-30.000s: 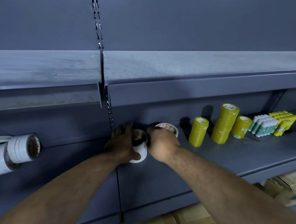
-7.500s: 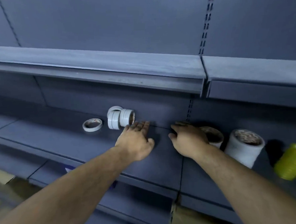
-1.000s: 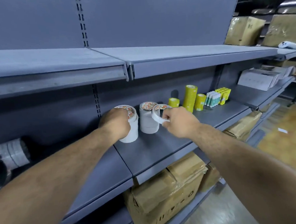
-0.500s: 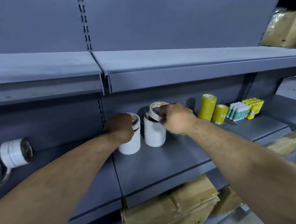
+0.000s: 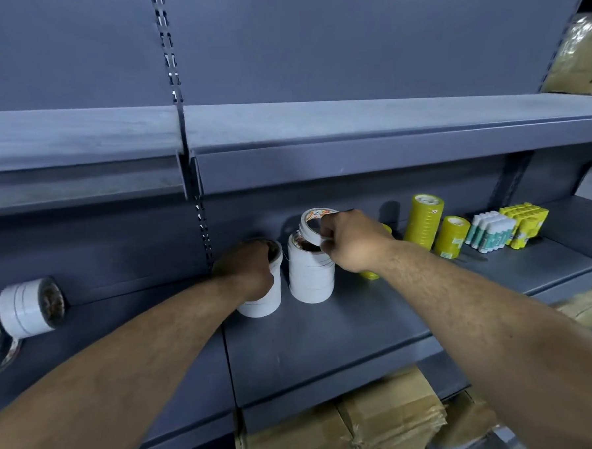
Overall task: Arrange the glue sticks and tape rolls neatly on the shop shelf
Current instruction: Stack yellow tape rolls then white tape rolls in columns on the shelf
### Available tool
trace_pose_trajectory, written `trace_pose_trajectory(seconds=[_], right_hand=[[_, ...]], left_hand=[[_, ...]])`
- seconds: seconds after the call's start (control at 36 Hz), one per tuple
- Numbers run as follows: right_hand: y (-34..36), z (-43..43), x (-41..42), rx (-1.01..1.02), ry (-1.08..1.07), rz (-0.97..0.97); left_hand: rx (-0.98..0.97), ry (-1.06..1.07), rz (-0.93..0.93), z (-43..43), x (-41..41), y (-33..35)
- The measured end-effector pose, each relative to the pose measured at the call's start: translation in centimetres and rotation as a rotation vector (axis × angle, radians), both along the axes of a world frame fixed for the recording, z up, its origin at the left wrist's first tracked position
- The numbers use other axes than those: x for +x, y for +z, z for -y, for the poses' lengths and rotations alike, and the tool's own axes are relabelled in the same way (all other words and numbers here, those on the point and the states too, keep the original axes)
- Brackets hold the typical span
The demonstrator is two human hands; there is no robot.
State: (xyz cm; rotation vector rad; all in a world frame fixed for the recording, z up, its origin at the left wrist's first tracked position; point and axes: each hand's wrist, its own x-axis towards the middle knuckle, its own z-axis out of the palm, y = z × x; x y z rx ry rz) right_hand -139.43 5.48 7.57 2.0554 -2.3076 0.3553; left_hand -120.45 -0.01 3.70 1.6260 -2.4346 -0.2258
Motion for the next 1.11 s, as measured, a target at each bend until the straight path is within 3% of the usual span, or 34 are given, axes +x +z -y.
trace_pose_trajectory(seconds=[0.5,1.11], right_hand=[[-0.1,1.9,0.8,0.097,0.018,-0.044],[-0.8,3.6,1.8,0.138,0.018,-0.106]], left_hand=[[-0.091,-0.033,0.134,0.0,0.3,0.1],[-0.099,-0.104,0.101,0.4,0.5,0.4]])
